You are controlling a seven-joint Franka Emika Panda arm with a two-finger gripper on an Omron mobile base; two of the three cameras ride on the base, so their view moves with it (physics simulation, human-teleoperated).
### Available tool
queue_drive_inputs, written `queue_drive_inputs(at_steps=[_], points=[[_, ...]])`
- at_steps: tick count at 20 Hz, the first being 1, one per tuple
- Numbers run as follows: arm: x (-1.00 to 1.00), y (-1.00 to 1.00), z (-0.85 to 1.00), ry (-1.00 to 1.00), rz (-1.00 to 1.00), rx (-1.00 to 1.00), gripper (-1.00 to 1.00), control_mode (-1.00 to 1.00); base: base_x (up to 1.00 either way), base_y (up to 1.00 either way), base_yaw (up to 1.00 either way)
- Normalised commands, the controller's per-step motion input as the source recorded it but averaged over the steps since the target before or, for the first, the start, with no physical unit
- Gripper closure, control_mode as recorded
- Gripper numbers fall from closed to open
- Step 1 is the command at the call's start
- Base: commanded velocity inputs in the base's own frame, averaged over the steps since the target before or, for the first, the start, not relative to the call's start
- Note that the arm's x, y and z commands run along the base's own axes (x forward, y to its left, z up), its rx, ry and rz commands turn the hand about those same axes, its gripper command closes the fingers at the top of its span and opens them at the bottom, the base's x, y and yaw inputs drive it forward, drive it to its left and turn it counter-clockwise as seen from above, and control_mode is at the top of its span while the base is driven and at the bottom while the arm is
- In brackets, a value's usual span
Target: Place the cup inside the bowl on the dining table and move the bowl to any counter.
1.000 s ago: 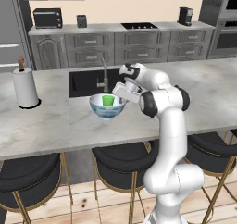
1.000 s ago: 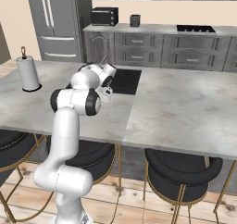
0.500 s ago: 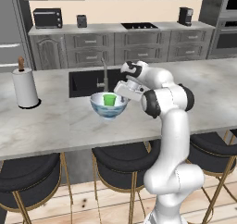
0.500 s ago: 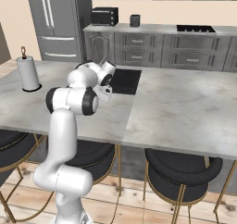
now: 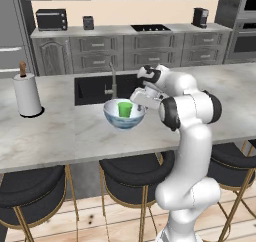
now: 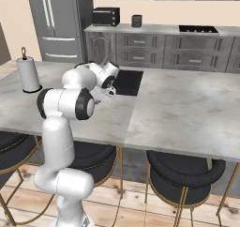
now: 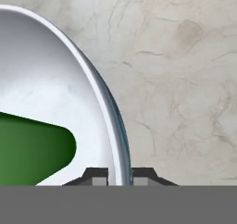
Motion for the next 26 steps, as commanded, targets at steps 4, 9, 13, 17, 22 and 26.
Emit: queue_drive_inputs(at_steps=[4, 9, 13, 17, 22, 26], points=[[-0.46, -0.25, 0.32, -0.07, 0.00, 0.00, 1.00, -1.00, 0.00, 0.00, 0.00], [-0.43, -0.27, 0.35, -0.01, 0.00, 0.00, 1.00, -1.00, 0.00, 0.00, 0.00], [-0.51, -0.31, 0.36, 0.00, 0.00, 0.00, 1.00, -1.00, 0.00, 0.00, 0.00], [-0.47, -0.30, 0.42, 0.00, 0.00, 0.00, 1.00, -1.00, 0.00, 0.00, 0.00], [-0.41, -0.30, 0.40, 0.02, 0.00, 0.00, 1.00, -1.00, 0.00, 0.00, 0.00], [-0.40, -0.31, 0.39, 0.04, 0.00, 0.00, 1.00, -1.00, 0.00, 0.00, 0.00]])
